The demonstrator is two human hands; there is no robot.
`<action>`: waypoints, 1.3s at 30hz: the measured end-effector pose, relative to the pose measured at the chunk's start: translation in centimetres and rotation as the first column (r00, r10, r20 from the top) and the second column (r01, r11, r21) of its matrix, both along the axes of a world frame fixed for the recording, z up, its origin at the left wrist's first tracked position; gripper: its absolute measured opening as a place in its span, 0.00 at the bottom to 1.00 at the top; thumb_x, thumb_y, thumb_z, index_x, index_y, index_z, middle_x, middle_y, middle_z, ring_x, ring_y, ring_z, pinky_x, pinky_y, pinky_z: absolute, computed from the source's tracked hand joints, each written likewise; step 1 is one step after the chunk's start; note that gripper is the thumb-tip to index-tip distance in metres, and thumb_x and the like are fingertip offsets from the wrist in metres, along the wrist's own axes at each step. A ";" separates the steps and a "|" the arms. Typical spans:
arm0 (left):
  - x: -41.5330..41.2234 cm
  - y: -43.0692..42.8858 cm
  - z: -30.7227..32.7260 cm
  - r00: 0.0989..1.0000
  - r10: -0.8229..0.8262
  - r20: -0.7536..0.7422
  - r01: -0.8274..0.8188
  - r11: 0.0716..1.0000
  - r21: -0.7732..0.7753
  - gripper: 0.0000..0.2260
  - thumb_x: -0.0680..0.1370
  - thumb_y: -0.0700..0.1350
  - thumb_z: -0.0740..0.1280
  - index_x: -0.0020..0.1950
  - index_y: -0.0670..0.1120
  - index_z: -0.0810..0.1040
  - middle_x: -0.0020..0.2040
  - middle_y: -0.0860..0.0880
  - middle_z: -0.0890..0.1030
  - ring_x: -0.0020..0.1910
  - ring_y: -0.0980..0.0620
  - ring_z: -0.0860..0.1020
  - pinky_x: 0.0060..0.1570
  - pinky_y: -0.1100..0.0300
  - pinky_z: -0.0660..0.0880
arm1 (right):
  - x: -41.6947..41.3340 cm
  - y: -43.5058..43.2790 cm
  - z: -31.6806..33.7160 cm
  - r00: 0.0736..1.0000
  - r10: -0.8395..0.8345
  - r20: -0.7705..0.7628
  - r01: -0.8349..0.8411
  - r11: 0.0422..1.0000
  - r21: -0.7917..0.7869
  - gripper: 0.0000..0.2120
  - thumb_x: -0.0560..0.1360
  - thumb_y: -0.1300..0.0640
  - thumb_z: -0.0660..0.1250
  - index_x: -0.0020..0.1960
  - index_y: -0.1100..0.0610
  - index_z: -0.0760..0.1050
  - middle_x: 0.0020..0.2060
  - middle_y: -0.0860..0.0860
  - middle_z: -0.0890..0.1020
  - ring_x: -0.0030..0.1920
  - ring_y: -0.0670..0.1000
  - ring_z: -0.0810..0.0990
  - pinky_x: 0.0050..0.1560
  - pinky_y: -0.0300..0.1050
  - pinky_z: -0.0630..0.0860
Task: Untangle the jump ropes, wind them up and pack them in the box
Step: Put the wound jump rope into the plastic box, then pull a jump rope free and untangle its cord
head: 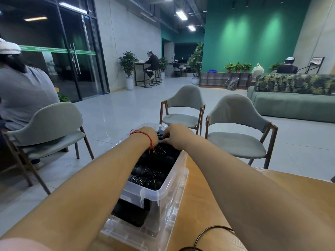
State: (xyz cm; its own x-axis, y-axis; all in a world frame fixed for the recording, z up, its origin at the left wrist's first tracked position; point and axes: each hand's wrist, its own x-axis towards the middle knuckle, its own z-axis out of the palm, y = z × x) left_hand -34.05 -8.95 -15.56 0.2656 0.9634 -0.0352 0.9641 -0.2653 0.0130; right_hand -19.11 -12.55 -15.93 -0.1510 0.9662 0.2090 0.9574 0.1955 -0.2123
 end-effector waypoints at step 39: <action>3.6 -10.3 6.5 0.961 -0.246 0.123 0.220 0.955 0.197 0.18 0.84 0.52 0.64 0.71 0.45 0.76 0.66 0.44 0.81 0.62 0.44 0.79 0.62 0.51 0.77 | 6.8 -14.1 5.6 0.987 -0.091 0.131 0.086 0.995 0.048 0.23 0.84 0.46 0.64 0.78 0.44 0.71 0.76 0.46 0.75 0.72 0.54 0.76 0.67 0.54 0.76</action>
